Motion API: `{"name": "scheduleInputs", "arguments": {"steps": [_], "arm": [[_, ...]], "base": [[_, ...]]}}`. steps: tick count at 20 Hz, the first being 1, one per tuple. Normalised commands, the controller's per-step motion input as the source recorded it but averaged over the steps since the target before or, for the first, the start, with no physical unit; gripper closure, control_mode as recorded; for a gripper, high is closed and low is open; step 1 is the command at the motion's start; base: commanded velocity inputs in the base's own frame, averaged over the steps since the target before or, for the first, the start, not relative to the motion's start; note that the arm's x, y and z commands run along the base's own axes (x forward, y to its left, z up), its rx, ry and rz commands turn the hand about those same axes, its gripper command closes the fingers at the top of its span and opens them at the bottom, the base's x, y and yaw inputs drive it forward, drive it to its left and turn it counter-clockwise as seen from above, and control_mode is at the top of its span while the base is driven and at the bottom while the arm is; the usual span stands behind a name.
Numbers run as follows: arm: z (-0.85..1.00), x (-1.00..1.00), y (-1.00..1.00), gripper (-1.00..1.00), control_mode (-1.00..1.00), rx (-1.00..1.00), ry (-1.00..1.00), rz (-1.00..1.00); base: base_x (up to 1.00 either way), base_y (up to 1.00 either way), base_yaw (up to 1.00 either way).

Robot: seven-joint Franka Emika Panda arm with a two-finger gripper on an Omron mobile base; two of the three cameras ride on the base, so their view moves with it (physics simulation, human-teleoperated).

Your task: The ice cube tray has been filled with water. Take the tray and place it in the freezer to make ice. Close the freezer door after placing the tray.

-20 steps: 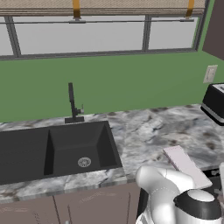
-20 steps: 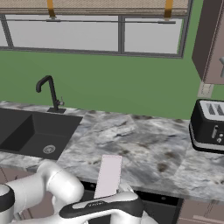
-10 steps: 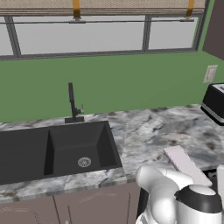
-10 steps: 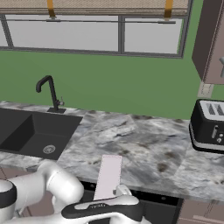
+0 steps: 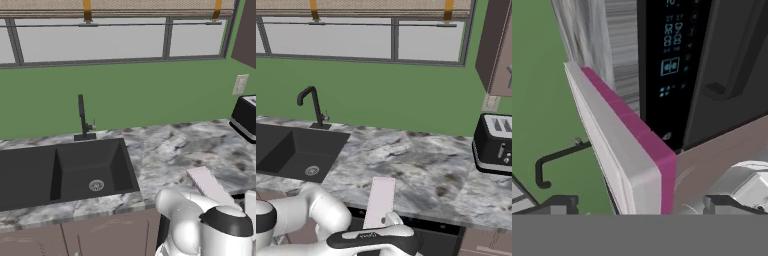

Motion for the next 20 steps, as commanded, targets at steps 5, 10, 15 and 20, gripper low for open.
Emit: {"name": "scheduleInputs", "arguments": {"steps": [5, 10, 15, 20], "arm": [[-0.02, 0.08, 0.04, -1.0, -1.0, 0.0, 0.0, 0.0], [-0.03, 0.11, 0.0, -1.0, -1.0, 0.0, 0.0, 0.0], [-0.01, 0.05, 0.0, -1.0, -1.0, 0.0, 0.0, 0.0], [-0.02, 0.03, 0.04, -1.0, -1.0, 0.0, 0.0, 0.0]], "base": [[0.0, 0.0, 0.0], [0.0, 0.0, 0.0], [0.0, 0.0, 0.0], [0.0, 0.0, 0.0]]}}
